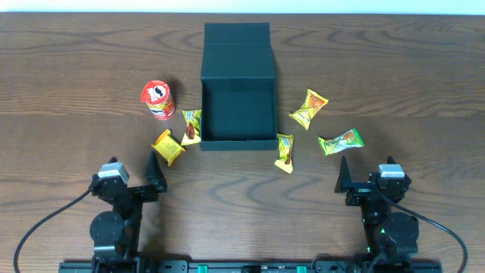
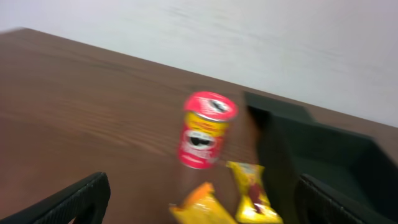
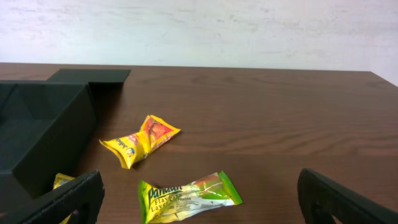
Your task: Pack container
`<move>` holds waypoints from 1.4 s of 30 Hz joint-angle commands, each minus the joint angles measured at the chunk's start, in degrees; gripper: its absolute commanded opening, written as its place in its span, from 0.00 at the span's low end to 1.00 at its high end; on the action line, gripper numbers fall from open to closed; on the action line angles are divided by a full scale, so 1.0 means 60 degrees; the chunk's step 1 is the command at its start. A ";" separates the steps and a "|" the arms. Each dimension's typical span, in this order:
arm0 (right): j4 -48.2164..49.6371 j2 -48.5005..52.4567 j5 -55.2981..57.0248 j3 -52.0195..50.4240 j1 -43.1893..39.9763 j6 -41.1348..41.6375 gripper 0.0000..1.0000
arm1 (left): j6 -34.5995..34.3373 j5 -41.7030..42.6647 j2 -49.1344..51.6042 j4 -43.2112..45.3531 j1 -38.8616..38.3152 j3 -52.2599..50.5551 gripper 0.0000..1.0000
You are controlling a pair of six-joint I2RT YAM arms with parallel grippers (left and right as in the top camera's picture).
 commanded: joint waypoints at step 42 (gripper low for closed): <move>0.0022 -0.0055 0.0102 -0.0047 -0.0058 -0.0146 0.99 | 0.3366 0.0386 1.6167 -0.5956 -0.0397 1.3289 0.95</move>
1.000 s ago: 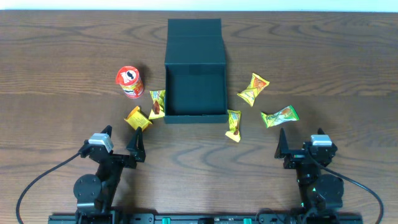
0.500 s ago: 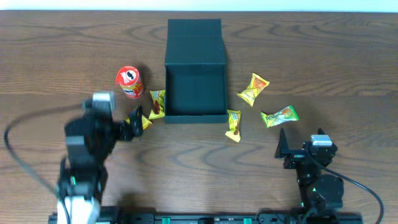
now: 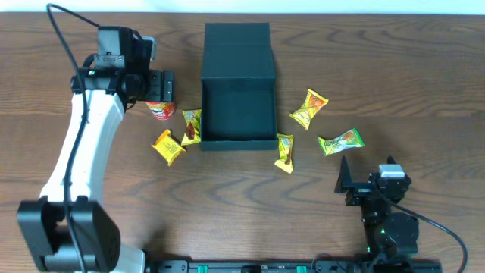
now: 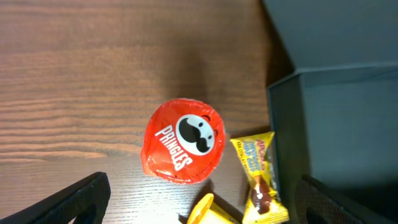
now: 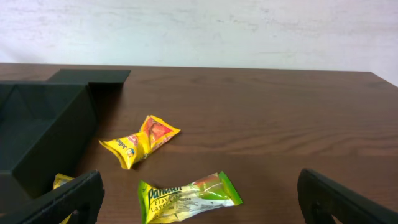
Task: Pack container
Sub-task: 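Reach the left gripper over the red Pringles can and grasp it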
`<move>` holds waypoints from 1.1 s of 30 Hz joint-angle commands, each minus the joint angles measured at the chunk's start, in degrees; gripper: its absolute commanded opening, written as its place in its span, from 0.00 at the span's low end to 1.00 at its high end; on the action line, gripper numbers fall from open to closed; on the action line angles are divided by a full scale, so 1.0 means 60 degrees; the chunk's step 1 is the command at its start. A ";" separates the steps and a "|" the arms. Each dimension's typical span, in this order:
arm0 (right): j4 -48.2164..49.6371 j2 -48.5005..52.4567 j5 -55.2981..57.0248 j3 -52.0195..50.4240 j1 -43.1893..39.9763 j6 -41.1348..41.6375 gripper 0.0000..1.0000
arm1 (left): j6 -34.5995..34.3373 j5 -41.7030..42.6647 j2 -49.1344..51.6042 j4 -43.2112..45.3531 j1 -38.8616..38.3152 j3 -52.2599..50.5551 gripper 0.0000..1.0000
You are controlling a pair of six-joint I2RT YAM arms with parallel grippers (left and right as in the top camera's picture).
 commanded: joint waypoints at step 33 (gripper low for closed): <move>-0.0004 -0.0051 0.0098 -0.0033 -0.0058 -0.0142 0.99 | 0.1654 -0.0474 0.2259 0.0656 -0.0040 0.0204 0.95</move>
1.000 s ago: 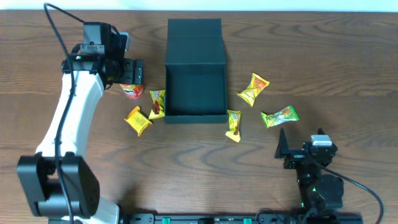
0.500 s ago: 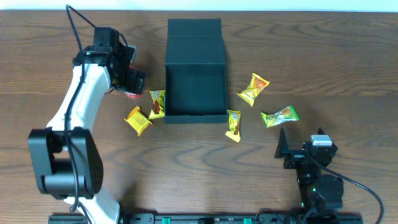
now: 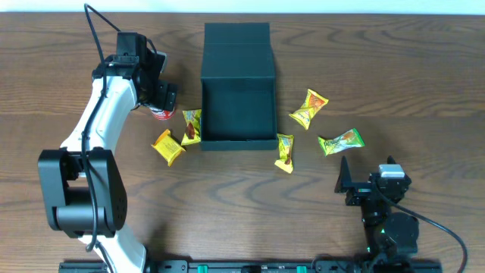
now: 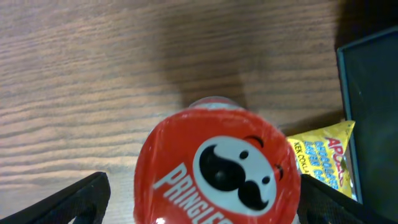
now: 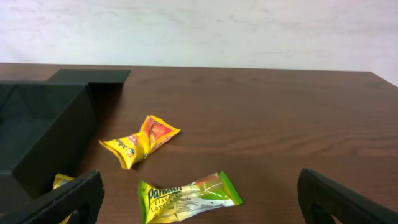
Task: Pack container
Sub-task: 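Reach the left gripper over the red Pringles can and grasp it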
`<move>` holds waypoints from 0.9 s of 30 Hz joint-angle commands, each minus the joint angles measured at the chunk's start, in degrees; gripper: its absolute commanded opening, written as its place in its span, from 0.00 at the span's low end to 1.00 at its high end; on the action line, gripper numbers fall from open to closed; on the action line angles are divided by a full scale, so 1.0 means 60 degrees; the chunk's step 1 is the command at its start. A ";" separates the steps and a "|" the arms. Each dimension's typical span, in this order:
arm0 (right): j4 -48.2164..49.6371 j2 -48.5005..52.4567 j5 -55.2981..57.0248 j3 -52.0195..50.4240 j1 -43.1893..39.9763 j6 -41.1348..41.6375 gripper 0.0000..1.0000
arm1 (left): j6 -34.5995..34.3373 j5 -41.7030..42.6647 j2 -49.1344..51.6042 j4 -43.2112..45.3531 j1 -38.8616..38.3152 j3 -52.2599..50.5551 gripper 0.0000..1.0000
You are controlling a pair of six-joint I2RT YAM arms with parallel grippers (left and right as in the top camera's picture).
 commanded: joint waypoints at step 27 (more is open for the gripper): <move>-0.0004 -0.0051 0.0098 -0.0033 -0.0058 -0.0142 0.99 | 0.0157 0.0437 0.0579 0.0233 -0.0036 0.0200 0.68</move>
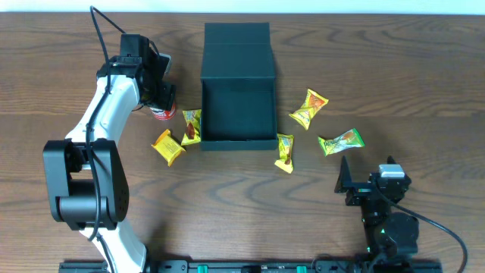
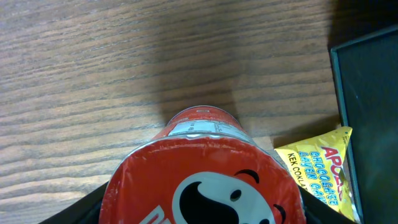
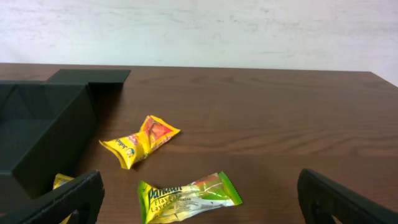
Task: Pack container
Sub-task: 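Reach the left gripper over the red Pringles can and grasp it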
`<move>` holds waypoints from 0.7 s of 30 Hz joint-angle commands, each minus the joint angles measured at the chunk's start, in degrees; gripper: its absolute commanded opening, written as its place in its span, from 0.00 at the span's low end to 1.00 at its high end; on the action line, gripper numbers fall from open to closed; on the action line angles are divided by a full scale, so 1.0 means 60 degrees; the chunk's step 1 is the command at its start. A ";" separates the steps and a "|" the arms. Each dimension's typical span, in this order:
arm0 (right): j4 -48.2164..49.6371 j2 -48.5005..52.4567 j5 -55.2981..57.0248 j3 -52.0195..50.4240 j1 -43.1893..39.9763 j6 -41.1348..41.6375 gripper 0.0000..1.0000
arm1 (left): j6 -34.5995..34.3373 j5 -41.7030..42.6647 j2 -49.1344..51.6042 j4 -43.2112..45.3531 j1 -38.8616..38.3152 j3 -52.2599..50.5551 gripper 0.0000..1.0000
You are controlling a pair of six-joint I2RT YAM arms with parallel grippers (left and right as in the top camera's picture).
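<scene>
A red Pringles can [image 1: 159, 114] stands left of the open black box [image 1: 237, 142]. In the left wrist view the can's lid [image 2: 199, 180] fills the space between my fingers. My left gripper [image 1: 162, 94] is down over the can, open, one finger at each side of it. Yellow snack packets lie by the box at the left [image 1: 192, 125], front left [image 1: 168, 146], front right [image 1: 284, 152] and right [image 1: 308, 108]. A green Pandan packet [image 3: 186, 196] lies ahead of my right gripper [image 3: 199, 202], which rests open near the table's front edge.
The box's lid [image 1: 236, 42] lies flat behind it. A yellow packet [image 2: 314, 171] sits just right of the can against the box wall [image 2: 367, 124]. Bare wood lies left of and behind the can.
My left gripper has come lower over the Pringles can, so the lid now reaches both fingers in the wrist view. The can, packets and right arm have not moved.
Both arms were parked at the front edge with grippers open. Then my left arm was stretched out above the Pringles can, looking down on it. Then it was closer over the lid, and now its fingers straddle the can. The right arm stayed parked throughout.
</scene>
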 commanded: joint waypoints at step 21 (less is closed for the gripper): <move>-0.0004 -0.0051 0.0098 -0.0033 -0.0058 -0.0142 0.99 | -0.0656 -0.0197 -0.0182 -0.1377 0.0102 0.2189 0.56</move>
